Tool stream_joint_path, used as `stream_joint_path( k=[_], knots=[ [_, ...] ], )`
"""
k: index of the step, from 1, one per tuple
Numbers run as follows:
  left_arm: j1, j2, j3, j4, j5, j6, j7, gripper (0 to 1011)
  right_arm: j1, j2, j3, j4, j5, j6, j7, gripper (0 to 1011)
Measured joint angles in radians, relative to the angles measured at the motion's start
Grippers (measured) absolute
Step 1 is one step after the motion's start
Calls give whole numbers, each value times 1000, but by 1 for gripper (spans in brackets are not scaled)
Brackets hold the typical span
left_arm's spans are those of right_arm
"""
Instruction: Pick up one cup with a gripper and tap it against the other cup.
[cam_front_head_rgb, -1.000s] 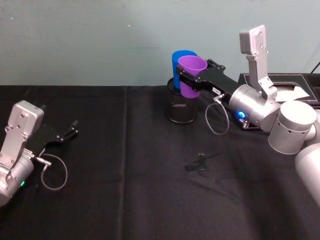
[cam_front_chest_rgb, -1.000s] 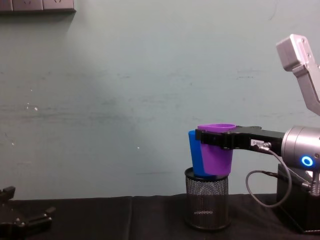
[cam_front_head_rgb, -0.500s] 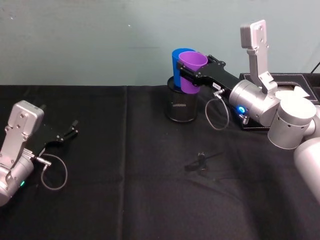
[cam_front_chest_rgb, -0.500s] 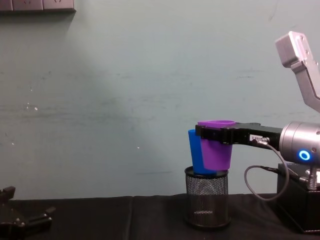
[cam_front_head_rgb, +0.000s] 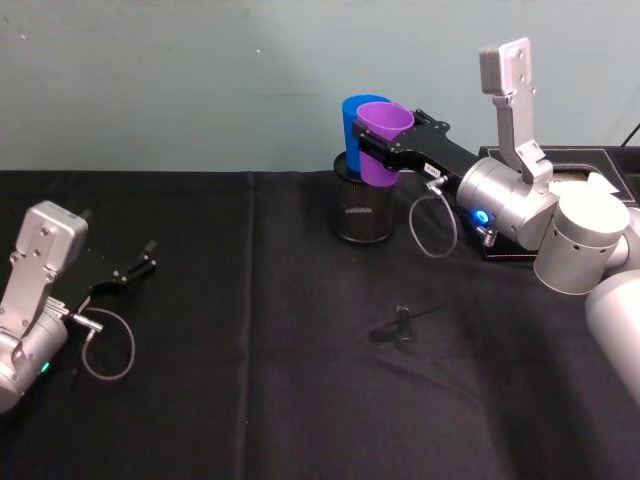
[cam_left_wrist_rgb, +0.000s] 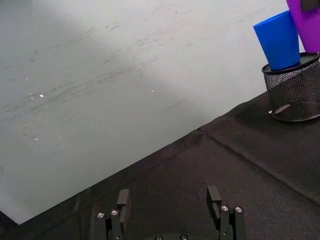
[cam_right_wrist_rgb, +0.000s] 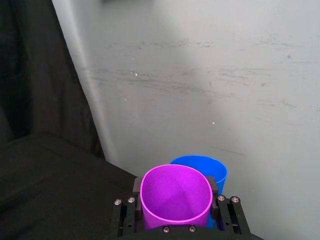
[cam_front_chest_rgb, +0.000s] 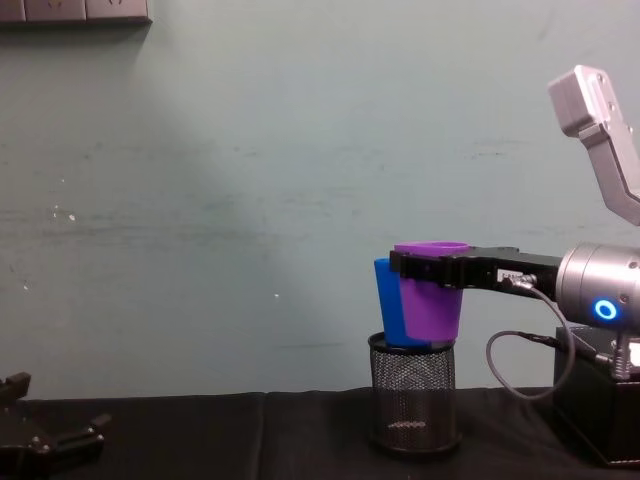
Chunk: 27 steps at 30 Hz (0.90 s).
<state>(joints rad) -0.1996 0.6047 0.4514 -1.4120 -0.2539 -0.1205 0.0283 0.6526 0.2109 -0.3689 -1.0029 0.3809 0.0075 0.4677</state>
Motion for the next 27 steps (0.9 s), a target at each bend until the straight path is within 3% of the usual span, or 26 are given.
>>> stream_joint_path(
  k=[27],
  knots=[
    [0, 0, 0, 0, 0, 0, 0, 1000, 30, -8, -5, 37, 1, -5, 12, 729]
  ],
)
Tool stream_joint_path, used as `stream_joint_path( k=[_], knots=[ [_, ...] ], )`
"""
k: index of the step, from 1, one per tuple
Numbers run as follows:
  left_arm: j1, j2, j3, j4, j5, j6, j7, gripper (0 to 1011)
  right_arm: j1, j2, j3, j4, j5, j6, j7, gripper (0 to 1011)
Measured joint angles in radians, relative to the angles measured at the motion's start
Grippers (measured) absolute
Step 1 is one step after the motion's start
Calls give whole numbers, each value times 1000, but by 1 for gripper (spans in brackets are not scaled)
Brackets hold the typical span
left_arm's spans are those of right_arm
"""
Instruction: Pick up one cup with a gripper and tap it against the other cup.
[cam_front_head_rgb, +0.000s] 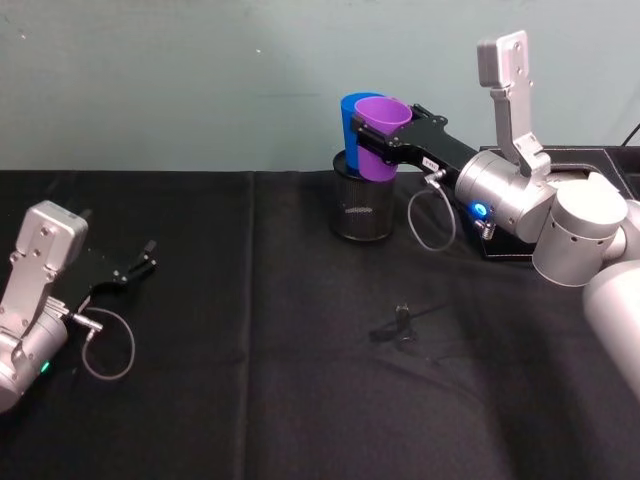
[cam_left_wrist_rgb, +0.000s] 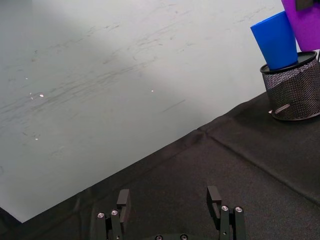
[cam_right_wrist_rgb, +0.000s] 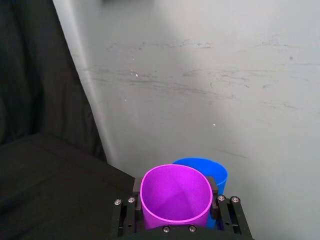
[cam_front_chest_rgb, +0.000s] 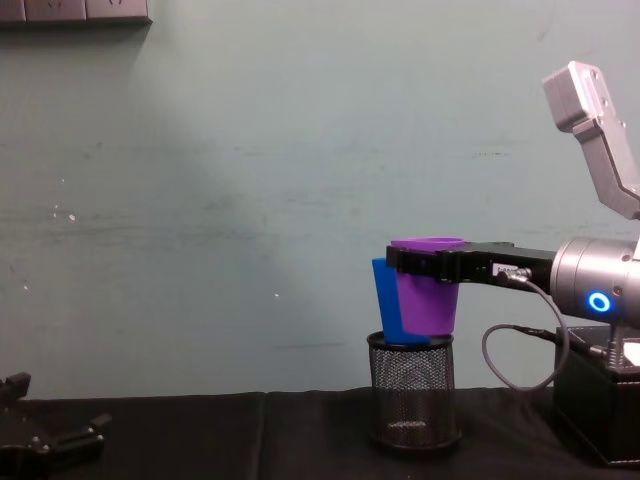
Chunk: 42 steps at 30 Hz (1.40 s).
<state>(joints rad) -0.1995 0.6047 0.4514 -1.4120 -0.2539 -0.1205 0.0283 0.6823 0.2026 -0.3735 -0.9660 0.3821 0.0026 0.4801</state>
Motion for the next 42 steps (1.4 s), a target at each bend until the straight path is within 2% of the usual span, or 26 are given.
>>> stream_joint_path(
  k=[42],
  knots=[
    [0, 0, 0, 0, 0, 0, 0, 1000, -3, 1, 0, -2, -1, 0, -1, 729]
  ],
)
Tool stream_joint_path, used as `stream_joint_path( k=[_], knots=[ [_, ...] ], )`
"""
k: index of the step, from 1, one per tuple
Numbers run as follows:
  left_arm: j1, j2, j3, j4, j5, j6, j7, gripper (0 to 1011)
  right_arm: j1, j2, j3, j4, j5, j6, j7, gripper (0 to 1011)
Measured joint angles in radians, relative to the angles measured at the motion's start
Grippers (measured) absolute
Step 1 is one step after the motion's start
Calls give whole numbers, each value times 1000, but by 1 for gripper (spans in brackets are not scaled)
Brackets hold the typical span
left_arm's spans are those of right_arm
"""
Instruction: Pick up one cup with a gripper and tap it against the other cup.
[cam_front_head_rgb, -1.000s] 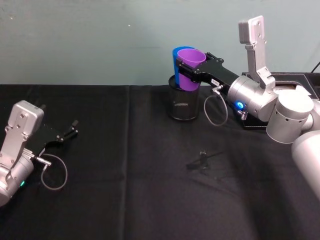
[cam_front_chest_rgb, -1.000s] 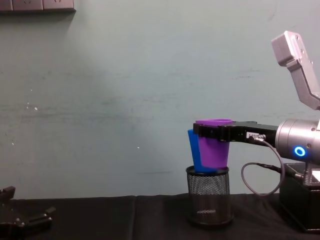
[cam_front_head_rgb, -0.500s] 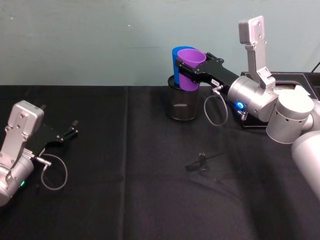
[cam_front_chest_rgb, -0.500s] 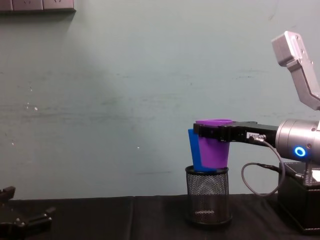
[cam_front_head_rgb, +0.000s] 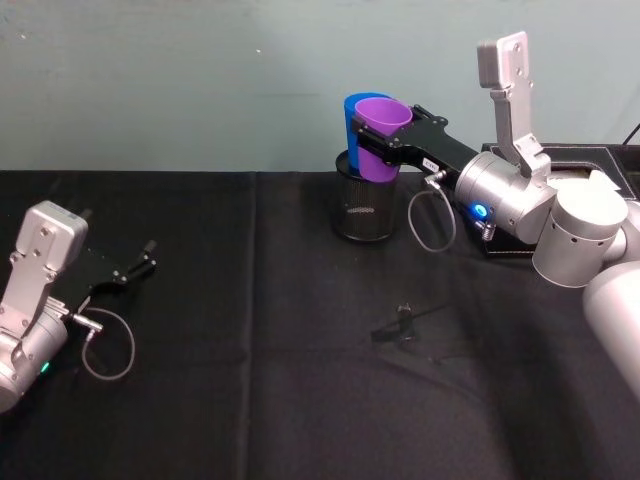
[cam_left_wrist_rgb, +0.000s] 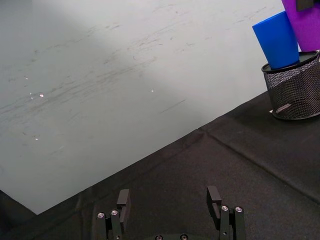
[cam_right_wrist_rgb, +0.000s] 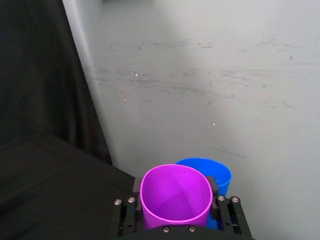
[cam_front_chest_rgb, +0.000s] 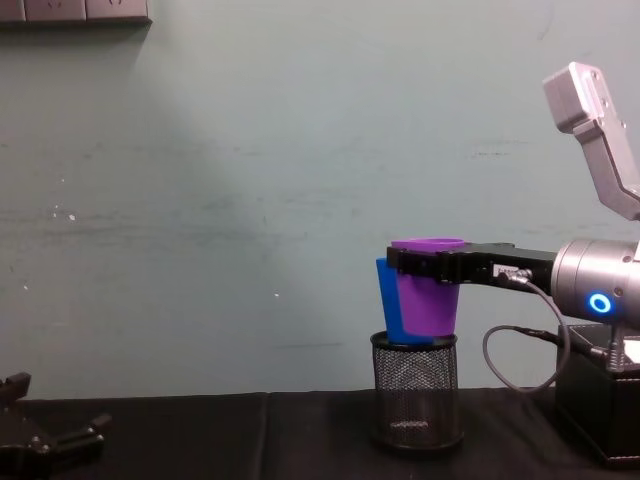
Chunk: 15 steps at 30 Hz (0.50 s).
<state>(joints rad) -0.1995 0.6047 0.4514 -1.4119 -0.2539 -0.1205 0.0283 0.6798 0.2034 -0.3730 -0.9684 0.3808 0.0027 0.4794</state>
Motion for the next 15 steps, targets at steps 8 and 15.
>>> stream_joint_path(
  k=[8, 15],
  knots=[
    [0, 0, 0, 0, 0, 0, 0, 1000, 0, 0, 0, 0, 0, 0, 0, 730],
    [0, 0, 0, 0, 0, 0, 0, 1000, 0, 0, 0, 0, 0, 0, 0, 729]
  ],
)
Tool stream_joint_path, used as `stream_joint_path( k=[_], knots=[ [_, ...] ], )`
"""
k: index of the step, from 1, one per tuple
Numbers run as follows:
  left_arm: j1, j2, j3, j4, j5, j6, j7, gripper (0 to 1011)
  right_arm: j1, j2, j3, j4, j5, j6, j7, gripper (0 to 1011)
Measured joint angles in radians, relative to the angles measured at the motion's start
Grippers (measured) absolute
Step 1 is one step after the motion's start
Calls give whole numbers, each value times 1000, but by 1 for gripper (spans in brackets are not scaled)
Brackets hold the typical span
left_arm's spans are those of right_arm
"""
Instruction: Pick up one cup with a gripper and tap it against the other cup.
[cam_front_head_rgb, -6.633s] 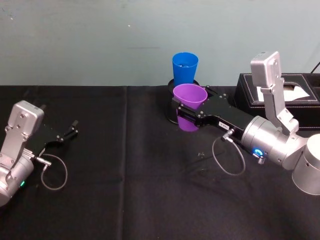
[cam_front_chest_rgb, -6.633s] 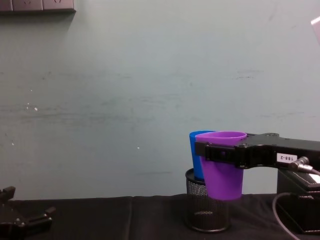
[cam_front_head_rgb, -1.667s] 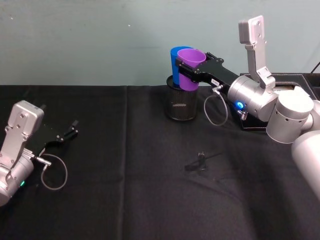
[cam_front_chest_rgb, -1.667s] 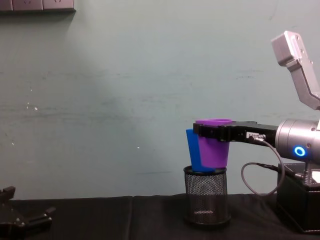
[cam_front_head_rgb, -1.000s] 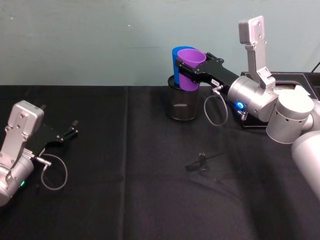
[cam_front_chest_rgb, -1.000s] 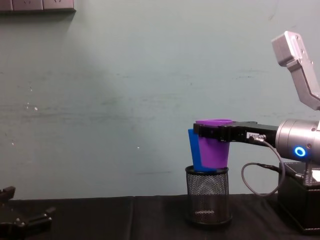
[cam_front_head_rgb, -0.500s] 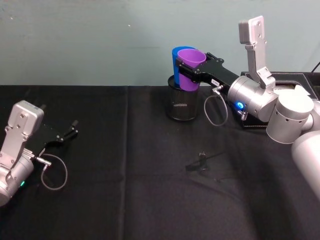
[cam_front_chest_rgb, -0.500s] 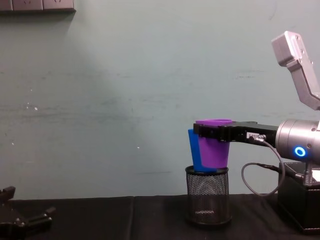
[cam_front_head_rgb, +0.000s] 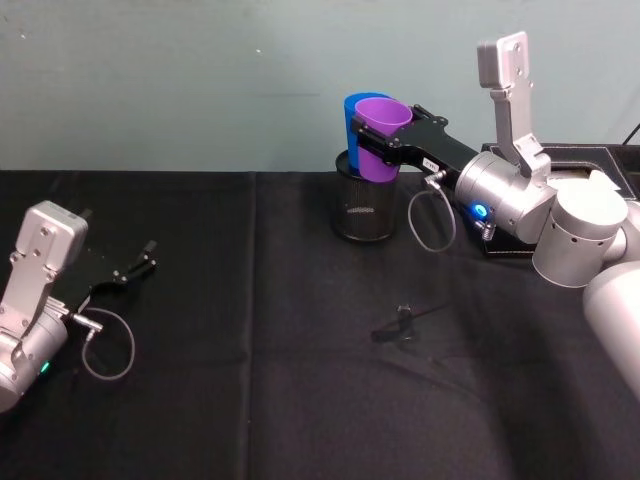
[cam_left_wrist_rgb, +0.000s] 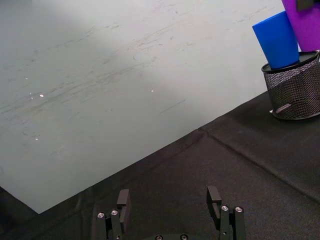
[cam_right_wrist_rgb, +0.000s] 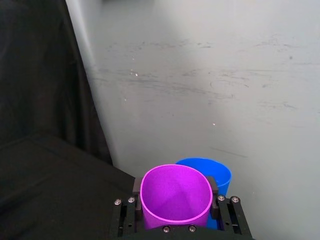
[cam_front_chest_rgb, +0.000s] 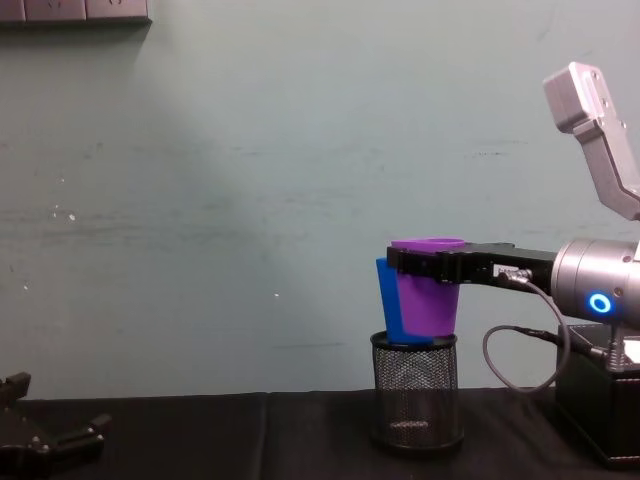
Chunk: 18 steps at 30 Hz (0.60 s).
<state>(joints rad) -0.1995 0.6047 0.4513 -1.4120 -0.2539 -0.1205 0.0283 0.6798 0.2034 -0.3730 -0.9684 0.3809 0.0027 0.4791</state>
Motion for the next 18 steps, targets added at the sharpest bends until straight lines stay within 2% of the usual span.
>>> stream_joint_path(
  k=[18],
  knots=[
    [0, 0, 0, 0, 0, 0, 0, 1000, 0, 0, 0, 0, 0, 0, -1, 730]
  ],
)
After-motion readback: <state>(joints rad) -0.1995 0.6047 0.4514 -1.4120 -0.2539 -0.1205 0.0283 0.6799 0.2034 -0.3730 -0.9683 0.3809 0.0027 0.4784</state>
